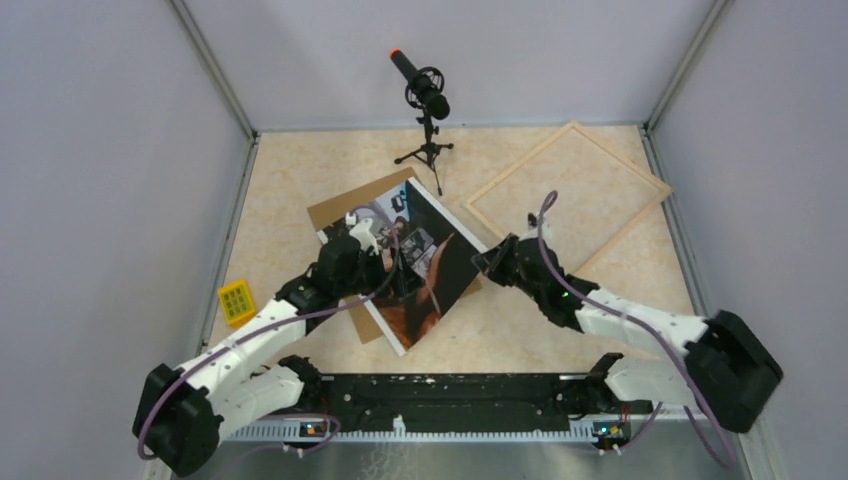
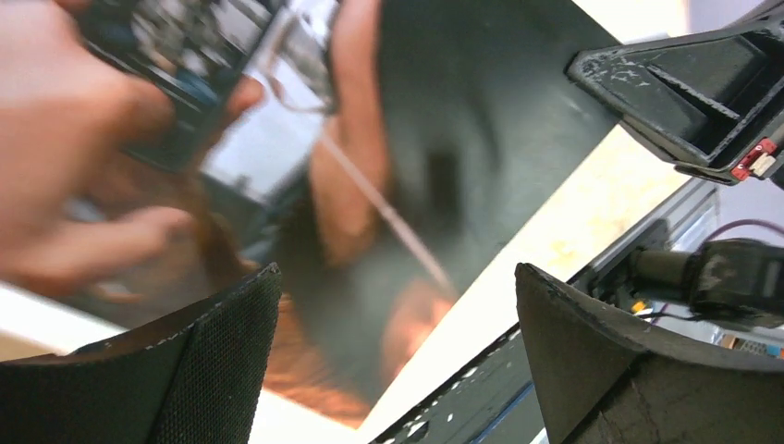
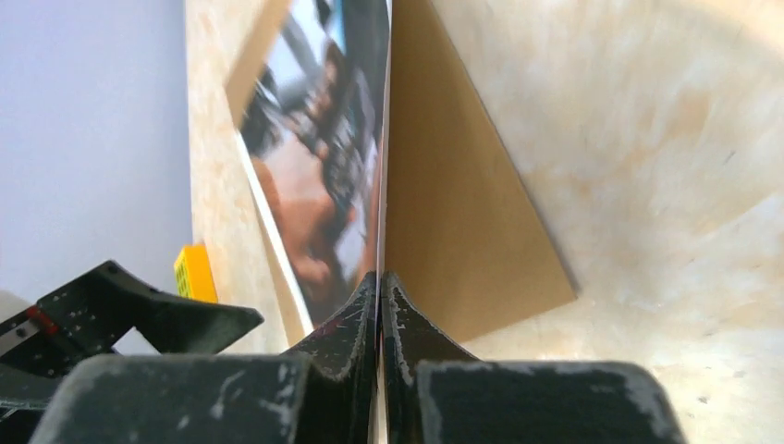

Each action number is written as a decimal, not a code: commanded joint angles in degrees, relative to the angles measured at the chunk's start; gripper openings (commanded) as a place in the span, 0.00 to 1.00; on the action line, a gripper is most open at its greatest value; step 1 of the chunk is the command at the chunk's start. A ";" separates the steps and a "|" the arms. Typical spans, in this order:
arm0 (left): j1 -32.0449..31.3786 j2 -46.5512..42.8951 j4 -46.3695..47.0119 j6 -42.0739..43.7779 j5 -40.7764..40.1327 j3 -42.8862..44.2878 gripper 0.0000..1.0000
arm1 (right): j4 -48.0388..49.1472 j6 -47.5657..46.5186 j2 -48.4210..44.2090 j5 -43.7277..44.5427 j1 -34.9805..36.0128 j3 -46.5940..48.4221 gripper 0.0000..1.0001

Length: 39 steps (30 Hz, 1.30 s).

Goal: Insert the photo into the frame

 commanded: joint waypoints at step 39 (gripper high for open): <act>-0.97 -0.49 -15.19 19.45 -9.37 32.00 0.98 | -49.58 -83.82 33.01 12.07 -11.43 67.87 0.00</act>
